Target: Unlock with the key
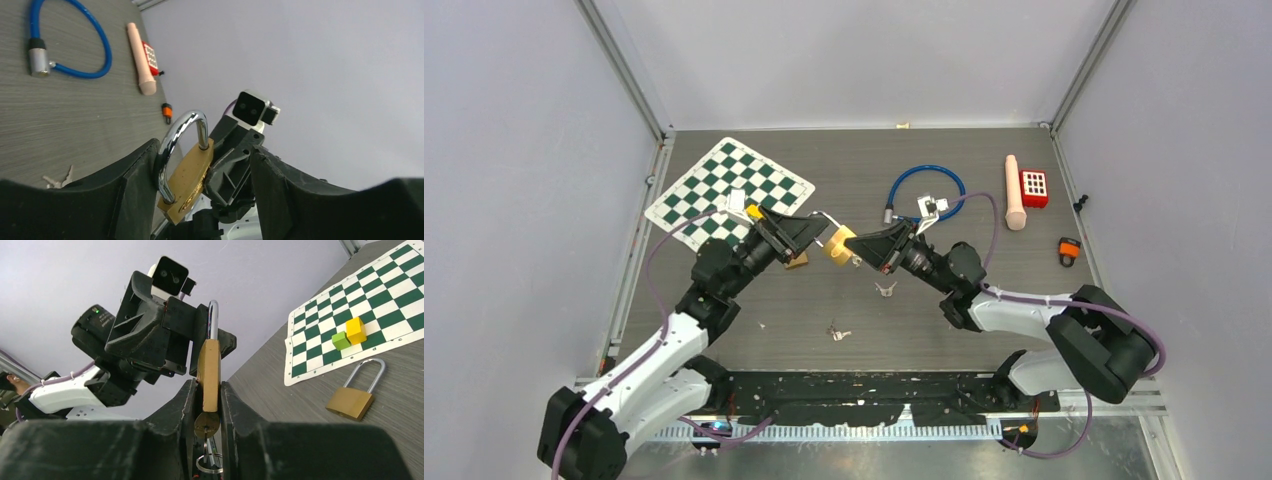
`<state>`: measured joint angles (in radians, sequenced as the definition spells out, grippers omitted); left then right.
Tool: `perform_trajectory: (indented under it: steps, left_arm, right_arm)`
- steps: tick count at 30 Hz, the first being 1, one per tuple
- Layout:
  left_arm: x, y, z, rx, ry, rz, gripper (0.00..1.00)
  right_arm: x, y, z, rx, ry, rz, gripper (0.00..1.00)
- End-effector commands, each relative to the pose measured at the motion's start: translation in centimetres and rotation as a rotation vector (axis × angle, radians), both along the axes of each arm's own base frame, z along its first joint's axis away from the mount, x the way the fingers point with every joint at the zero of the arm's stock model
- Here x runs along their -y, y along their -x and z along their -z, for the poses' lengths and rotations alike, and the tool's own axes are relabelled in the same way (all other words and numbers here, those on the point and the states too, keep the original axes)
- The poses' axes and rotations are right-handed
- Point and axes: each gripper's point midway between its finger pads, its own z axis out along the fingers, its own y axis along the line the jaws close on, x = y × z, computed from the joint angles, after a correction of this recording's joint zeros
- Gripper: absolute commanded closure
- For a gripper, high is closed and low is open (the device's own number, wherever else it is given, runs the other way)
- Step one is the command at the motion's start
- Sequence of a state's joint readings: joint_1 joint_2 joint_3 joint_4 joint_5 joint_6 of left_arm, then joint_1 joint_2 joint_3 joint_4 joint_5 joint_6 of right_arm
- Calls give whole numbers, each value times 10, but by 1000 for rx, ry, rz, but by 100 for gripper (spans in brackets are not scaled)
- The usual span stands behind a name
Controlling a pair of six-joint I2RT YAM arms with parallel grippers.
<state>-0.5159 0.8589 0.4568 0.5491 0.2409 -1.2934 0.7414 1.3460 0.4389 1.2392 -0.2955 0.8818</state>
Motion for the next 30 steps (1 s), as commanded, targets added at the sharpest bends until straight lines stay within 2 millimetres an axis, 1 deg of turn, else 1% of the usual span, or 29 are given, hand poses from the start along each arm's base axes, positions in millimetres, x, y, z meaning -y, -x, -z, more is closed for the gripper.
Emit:
perform_trajectory:
  steps: [1,6,7,8,9,10,11,12,13,14,15,16,17,18,20,22,23,25,26,28,29,30]
  left_arm:
    - [1,-4,15,-69,-149,0,41]
    - [11,-8,34,-161,-195,48,58]
    - [11,-8,43,-203,-223,52,63]
    - [10,-9,53,-255,-255,46,67]
    - [7,-11,64,-307,-286,28,69]
    - [2,-9,79,-373,-324,10,69]
    - [-3,-8,93,-438,-367,-11,69]
    - [-8,-8,102,-475,-405,-34,67]
    - [-16,-8,113,-520,-454,-64,65]
    - [-24,-11,121,-559,-507,-109,61]
    - [-32,-10,132,-606,-557,-140,58]
    - [-39,-10,141,-642,-606,-162,56]
    - [-44,-10,148,-664,-650,-173,54]
    - [-47,-9,155,-692,-684,-172,52]
    - [-48,-7,165,-749,-721,-146,49]
    - [-35,-5,166,-761,-694,-68,49]
    - [-29,-6,164,-756,-672,-38,49]
    - [-18,-6,156,-725,-623,13,49]
    - [-12,-8,151,-698,-598,31,48]
    - [-2,-12,139,-617,-545,65,45]
    - [1,-14,132,-575,-517,77,42]
    - [4,-14,127,-538,-492,88,37]
  right_arm:
    - [10,21,-55,187,-115,-34,95]
    - [8,24,-54,227,-83,-45,95]
    - [7,23,-52,231,-69,-43,95]
    - [6,22,-47,240,-35,-37,95]
    - [7,23,-47,258,-20,-31,95]
    - [5,19,-38,278,37,-14,95]
    - [7,17,-37,334,77,17,95]
    - [8,16,-31,338,126,28,95]
    - [9,13,-26,402,189,63,95]
    - [10,12,-17,403,257,74,95]
    - [11,8,-12,476,330,119,95]
    - [12,9,-5,479,397,121,95]
    - [12,7,-2,541,456,147,95]
    - [13,10,0,554,494,144,95]
    - [20,5,1,597,543,196,95]
    - [26,-3,8,628,622,249,95]
    - [28,-7,14,652,680,264,95]
    - [32,-16,20,667,728,304,95]
    - [34,-19,21,681,745,319,95]
    - [30,-20,20,690,749,313,95]
    - [28,-21,18,690,743,311,95]
    - [26,-20,16,682,726,303,95]
